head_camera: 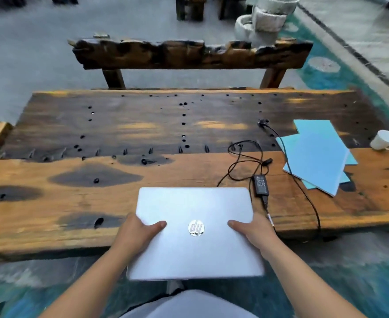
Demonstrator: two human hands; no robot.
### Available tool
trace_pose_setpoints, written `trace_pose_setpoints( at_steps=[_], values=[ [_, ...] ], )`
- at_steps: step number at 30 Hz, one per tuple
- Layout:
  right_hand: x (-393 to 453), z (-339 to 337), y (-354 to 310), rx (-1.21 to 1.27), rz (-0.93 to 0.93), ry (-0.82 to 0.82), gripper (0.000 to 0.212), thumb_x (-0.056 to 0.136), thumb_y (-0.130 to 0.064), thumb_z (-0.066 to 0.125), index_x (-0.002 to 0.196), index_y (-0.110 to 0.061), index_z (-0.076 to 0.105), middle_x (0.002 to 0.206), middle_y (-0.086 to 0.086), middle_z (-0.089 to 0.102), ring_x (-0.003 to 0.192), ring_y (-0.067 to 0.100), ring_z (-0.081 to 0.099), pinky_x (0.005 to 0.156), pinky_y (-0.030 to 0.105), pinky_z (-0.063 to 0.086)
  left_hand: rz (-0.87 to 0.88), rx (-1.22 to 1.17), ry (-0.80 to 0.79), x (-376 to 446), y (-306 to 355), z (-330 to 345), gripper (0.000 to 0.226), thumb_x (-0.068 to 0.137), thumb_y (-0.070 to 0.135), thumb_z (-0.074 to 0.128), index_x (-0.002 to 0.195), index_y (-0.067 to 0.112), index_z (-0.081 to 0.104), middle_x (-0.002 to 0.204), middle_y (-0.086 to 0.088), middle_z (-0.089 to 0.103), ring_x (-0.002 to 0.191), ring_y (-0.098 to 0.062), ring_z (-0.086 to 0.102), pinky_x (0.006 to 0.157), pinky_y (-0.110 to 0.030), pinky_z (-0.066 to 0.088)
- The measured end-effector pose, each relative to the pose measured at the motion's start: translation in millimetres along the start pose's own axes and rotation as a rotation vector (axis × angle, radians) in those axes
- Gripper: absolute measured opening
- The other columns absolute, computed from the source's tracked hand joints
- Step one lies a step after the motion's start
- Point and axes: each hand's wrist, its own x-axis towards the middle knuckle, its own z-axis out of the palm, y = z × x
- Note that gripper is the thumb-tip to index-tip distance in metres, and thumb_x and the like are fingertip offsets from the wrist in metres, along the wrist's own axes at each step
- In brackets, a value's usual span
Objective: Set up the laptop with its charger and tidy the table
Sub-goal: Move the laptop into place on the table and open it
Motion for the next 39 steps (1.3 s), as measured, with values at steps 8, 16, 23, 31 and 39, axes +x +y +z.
trace_pose_setpoints(
  at_steps=[8,16,23,31,39],
  values=[
    [26.6,26.6,-12.8,-0.026,0.058,-0.017,0.04,0.068,-0.028,0.088,0.103,-0.016,0.073,0.097,0.001,0.077,0.086,0.026,0.074,0.084,0.05,0.058,-0.067,-0.008,-0.024,37.7,-11.1,-21.3,0.065,0.071,0.05,0.081,0.116,0.011,0.057,0.112,-0.007,0.068,0.09,-0.026,0.065,0.066,-0.033,0.047],
    [66.7,24.1,-28.6,-0.046,0.057,-0.059,0.037,0.069,-0.03,0.087,0.102,-0.02,0.073,0.096,-0.002,0.077,0.086,0.025,0.074,0.084,0.05,0.058,-0.133,0.016,-0.044,73.1,-1.9,-15.3,0.074,0.071,0.055,0.078,0.122,0.008,0.054,0.115,-0.008,0.066,0.095,-0.028,0.064,0.077,-0.041,0.054],
    [120.2,11.3,-55.3,-0.024,0.044,-0.086,0.036,0.07,-0.023,0.087,0.103,-0.022,0.073,0.098,-0.003,0.077,0.087,0.022,0.073,0.083,0.048,0.058,-0.175,0.003,-0.008,110.8,28.5,-6.1,0.066,0.071,0.053,0.079,0.116,0.01,0.059,0.113,-0.008,0.067,0.095,-0.028,0.063,0.074,-0.037,0.051],
    [187.5,2.7,-82.2,-0.079,0.041,-0.11,0.033,0.073,-0.025,0.085,0.103,-0.019,0.072,0.098,-0.001,0.077,0.082,0.017,0.073,0.07,0.035,0.057,-0.206,0.042,0.02,166.2,62.8,2.6,0.053,0.071,0.054,0.079,0.102,0.014,0.064,0.101,-0.006,0.07,0.082,-0.023,0.063,0.061,-0.031,0.042],
    [244.2,22.9,-100.4,-0.057,0.151,-0.055,0.043,0.07,-0.023,0.087,0.109,-0.016,0.07,0.105,0.003,0.074,0.093,0.027,0.071,0.088,0.049,0.056,-0.264,0.019,-0.039,234.7,71.4,1.1,0.067,0.07,0.053,0.08,0.118,0.012,0.058,0.113,-0.007,0.068,0.089,-0.023,0.062,0.065,-0.032,0.043]
  ],
)
